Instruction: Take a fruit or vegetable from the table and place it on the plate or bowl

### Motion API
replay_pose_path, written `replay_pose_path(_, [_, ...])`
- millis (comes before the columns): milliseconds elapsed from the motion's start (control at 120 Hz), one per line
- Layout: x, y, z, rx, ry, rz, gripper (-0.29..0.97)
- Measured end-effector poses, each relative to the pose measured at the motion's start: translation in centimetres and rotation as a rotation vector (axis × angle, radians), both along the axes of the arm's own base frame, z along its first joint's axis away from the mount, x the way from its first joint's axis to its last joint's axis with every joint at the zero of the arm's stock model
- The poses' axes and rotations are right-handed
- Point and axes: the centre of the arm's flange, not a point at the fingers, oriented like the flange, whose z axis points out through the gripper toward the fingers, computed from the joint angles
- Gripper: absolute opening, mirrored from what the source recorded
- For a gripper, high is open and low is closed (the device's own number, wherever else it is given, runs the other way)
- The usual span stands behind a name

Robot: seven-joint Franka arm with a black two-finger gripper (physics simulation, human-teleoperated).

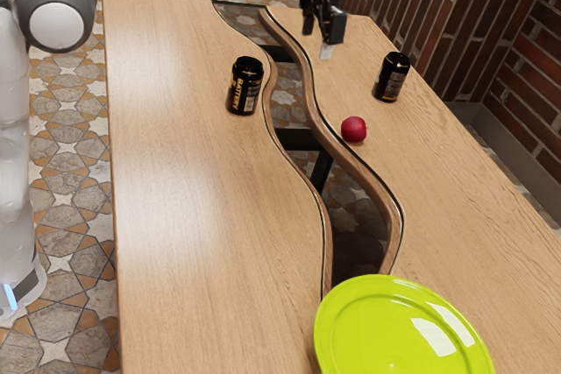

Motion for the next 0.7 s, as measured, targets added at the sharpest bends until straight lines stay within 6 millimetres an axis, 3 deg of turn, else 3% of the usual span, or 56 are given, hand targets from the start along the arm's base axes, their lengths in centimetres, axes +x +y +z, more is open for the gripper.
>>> replay_pose_path(150, [0.0,-1.5,0.0,-0.003,0.011,-0.036,0.68])
replay_pose_path(183, [-0.5,-1.8,2.1,0.006,-0.027,-0.044,0.68])
replay_pose_path(225, [-2.8,-2.5,7.5,0.025,-0.127,-0.053,0.68])
replay_pose_path(250, [-4.1,-2.9,9.8,0.034,-0.166,-0.060,0.68])
replay_pose_path(283, [-5.4,-3.4,11.6,0.043,-0.192,-0.070,0.68])
replay_pose_path(317, [-5.9,-3.9,12.0,0.051,-0.189,-0.079,0.68])
replay_pose_path(350, [-5.6,-4.4,11.6,0.057,-0.169,-0.088,0.68])
replay_pose_path(425, [-2.9,-4.4,8.4,0.062,-0.086,-0.090,0.68])
replay_pose_path(458, [-1.4,-2.7,6.5,0.061,-0.049,-0.058,0.68])
replay_pose_path(525, [0.4,3.9,3.0,0.043,0.012,0.064,0.68])
replay_pose_path(558, [0.9,6.3,1.9,0.036,0.027,0.107,0.68])
replay_pose_path(608, [1.3,7.6,1.0,0.030,0.033,0.133,0.68])
replay_pose_path(700, [2.4,8.0,-0.3,0.025,0.035,0.141,0.68])
